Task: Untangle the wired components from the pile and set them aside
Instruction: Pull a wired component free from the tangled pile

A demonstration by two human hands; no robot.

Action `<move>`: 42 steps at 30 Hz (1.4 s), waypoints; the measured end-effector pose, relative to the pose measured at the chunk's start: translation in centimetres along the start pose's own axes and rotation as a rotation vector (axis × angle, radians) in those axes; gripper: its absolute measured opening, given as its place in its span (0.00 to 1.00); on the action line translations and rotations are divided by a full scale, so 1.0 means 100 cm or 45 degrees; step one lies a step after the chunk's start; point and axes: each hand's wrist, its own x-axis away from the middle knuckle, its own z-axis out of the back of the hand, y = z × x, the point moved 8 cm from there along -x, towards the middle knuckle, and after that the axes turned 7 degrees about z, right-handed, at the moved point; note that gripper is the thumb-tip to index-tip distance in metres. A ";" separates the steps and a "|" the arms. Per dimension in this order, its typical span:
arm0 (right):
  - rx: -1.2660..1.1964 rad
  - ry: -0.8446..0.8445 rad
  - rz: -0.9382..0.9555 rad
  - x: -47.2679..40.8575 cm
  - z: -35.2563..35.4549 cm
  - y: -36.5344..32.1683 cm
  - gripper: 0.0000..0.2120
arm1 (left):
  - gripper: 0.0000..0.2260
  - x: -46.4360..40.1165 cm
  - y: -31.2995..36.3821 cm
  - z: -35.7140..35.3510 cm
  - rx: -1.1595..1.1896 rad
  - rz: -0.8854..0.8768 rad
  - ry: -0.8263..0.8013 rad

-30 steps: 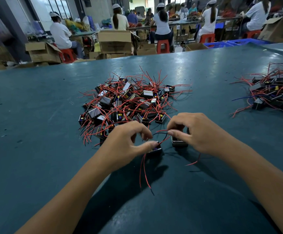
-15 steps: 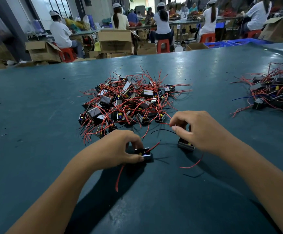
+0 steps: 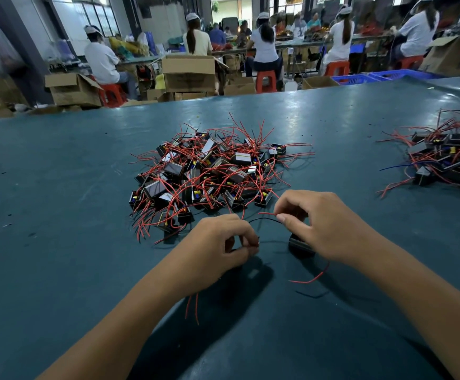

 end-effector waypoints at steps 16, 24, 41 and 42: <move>-0.223 0.101 -0.112 0.002 -0.006 -0.003 0.07 | 0.03 -0.002 -0.009 -0.010 0.272 0.143 -0.064; -0.480 0.079 -0.225 0.004 -0.015 0.003 0.07 | 0.05 0.002 -0.001 -0.019 0.089 0.082 -0.173; -0.295 -0.043 -0.099 0.003 -0.020 -0.010 0.06 | 0.03 -0.003 -0.024 -0.005 0.268 0.223 0.092; -0.292 -0.047 -0.104 0.003 -0.021 -0.010 0.06 | 0.03 -0.004 -0.026 -0.006 0.294 0.243 0.088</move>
